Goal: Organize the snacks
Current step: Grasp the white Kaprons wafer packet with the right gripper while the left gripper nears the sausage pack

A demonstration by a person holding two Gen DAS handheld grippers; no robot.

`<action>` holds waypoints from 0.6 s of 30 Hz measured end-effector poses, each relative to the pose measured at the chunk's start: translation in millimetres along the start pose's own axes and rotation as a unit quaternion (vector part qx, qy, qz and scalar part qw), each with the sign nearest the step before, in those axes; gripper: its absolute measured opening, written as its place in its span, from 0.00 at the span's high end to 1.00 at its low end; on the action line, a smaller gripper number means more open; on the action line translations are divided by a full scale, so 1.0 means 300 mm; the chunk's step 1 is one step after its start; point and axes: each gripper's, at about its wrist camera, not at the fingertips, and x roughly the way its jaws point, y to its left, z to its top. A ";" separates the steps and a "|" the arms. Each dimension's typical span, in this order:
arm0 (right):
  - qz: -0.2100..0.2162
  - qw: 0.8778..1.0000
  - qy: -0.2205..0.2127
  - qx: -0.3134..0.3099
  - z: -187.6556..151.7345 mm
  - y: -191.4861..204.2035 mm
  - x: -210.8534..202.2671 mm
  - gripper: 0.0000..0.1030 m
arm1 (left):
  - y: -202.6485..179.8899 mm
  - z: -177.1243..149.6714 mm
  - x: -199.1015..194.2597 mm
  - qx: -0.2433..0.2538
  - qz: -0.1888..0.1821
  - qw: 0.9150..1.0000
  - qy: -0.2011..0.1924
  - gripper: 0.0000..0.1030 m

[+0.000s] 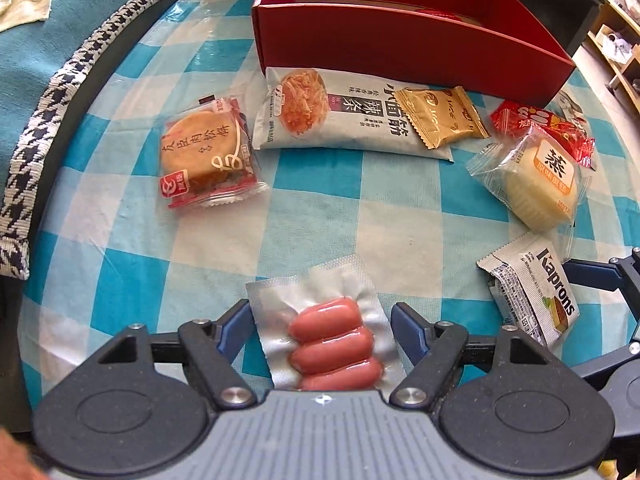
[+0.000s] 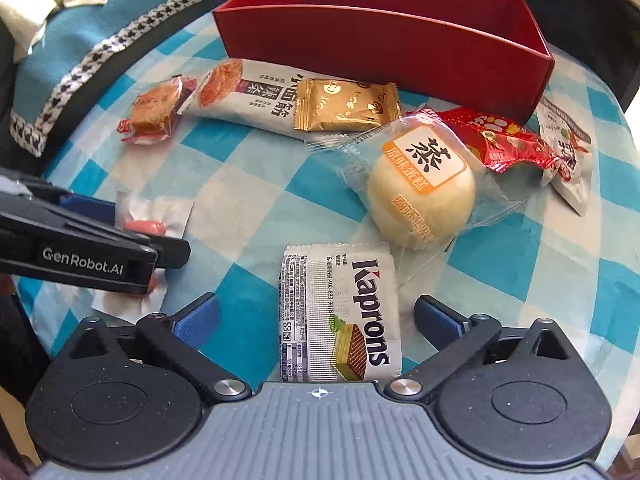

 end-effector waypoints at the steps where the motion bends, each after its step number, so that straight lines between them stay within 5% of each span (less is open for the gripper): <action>1: -0.009 1.000 0.004 -0.012 0.000 0.012 0.003 0.00 | -0.004 -0.005 0.000 0.001 0.002 1.000 -0.003 0.00; 5: -0.040 0.999 0.000 -0.021 -0.002 0.023 -0.011 0.11 | -0.026 -0.025 0.003 0.014 0.018 1.000 -0.012 0.00; 8: -0.040 0.999 -0.011 -0.019 -0.005 0.004 -0.043 0.38 | -0.018 -0.027 -0.005 0.010 0.015 1.000 -0.012 0.00; 18: -0.024 0.999 -0.038 -0.011 -0.011 -0.001 -0.105 0.38 | -0.009 -0.022 -0.038 -0.001 -0.003 1.000 -0.023 0.03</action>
